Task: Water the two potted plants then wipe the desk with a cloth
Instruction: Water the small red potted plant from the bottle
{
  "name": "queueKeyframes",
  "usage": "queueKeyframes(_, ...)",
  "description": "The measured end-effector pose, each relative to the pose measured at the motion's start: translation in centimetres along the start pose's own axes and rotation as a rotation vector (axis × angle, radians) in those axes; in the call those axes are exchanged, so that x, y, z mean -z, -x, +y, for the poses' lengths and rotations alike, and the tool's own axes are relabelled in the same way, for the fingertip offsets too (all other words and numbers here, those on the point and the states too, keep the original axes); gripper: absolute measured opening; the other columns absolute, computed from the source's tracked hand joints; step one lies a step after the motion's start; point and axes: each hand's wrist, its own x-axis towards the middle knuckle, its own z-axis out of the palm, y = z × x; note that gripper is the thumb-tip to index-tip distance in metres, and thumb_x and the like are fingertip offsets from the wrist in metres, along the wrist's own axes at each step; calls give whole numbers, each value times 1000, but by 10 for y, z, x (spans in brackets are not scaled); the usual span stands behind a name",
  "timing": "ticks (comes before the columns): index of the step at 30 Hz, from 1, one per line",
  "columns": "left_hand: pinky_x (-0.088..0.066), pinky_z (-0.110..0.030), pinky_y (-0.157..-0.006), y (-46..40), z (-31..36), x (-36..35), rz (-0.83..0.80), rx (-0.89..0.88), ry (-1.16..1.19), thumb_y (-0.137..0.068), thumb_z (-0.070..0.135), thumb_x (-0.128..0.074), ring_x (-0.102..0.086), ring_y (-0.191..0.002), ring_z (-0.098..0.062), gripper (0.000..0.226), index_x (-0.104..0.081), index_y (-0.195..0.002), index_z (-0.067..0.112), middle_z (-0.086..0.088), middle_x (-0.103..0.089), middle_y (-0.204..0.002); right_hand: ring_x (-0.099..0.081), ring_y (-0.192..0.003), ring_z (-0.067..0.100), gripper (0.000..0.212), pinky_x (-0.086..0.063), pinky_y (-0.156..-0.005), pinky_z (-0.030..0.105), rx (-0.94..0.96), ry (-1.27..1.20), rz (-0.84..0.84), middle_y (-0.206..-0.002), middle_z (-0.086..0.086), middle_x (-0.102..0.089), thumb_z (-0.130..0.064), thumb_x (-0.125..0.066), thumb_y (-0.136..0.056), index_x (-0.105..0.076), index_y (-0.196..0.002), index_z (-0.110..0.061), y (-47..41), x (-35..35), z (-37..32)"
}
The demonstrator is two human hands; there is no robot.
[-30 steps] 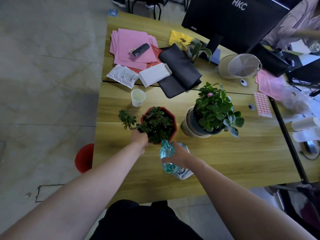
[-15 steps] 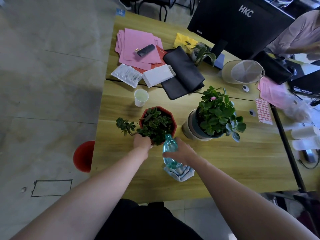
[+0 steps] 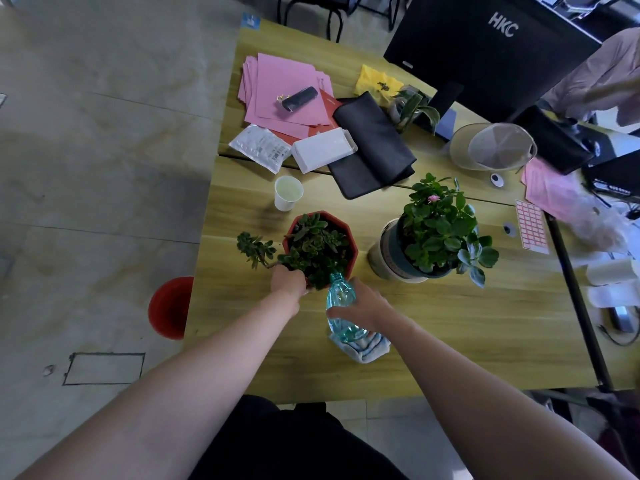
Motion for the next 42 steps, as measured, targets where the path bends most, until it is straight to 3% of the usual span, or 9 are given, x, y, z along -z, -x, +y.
queueKeyframes(10,-51,-47,-100,6,3,0,15,18,-46,-95,-11,-36,-60,-114,-36,43,-47,-134,4,-16,-54,-136,-58,-113,28,94,-51,-90,42,28,15,16,-134,8,-57,-62,-73,-72,-32,-147,-23,-6,0,0)
queueKeyframes(17,-54,-45,-97,7,5,0,7,27,-11,-95,-12,-35,-60,-117,-37,46,-46,-136,5,-17,-50,-142,-59,-110,27,94,-42,-56,23,23,-7,3,-139,7,-53,-60,-74,-73,-30,-149,-27,-8,-1,0)
queueKeyframes(19,-53,-41,-96,9,6,1,4,28,-5,-96,-13,-34,-59,-119,-37,48,-43,-140,4,-17,-48,-145,-59,-110,27,94,-39,-53,20,20,-8,-2,-140,7,-52,-59,-74,-74,-28,-150,-28,-10,-2,2)
queueKeyframes(28,-51,-51,-101,12,7,1,-3,31,-37,-95,-10,-37,-59,-118,-37,44,-46,-134,6,-18,-52,-140,-60,-110,29,95,-48,-64,30,13,8,-4,-138,9,-53,-60,-73,-74,-29,-150,-24,-12,-1,4)
queueKeyframes(32,-51,-49,-101,14,8,2,-2,21,-35,-95,-11,-36,-60,-118,-37,45,-45,-137,4,-18,-52,-140,-60,-101,25,94,-48,-62,29,14,5,-6,-136,9,-54,-60,-74,-74,-31,-149,-23,-11,-1,4)
queueKeyframes(34,-52,-46,-99,14,8,2,2,17,-43,-96,-11,-36,-60,-118,-37,46,-45,-138,4,-17,-52,-141,-60,-106,27,95,-51,-68,33,6,16,-1,-136,8,-55,-61,-73,-72,-31,-148,-23,-11,-1,3)
queueKeyframes(37,-52,-38,-94,16,9,2,15,7,-64,-96,-10,-34,-59,-117,-37,44,-45,-137,3,-16,-50,-142,-58,-110,27,97,-52,-90,44,-2,38,4,-134,7,-56,-65,-72,-69,-34,-146,-22,-12,-2,3)
queueKeyframes(42,-52,-39,-94,17,10,3,14,5,-81,-97,-9,-34,-60,-116,-36,43,-45,-136,4,-17,-50,-142,-56,-118,30,98,-49,-96,46,5,28,0,-138,8,-55,-65,-73,-69,-33,-147,-21,-11,-1,2)
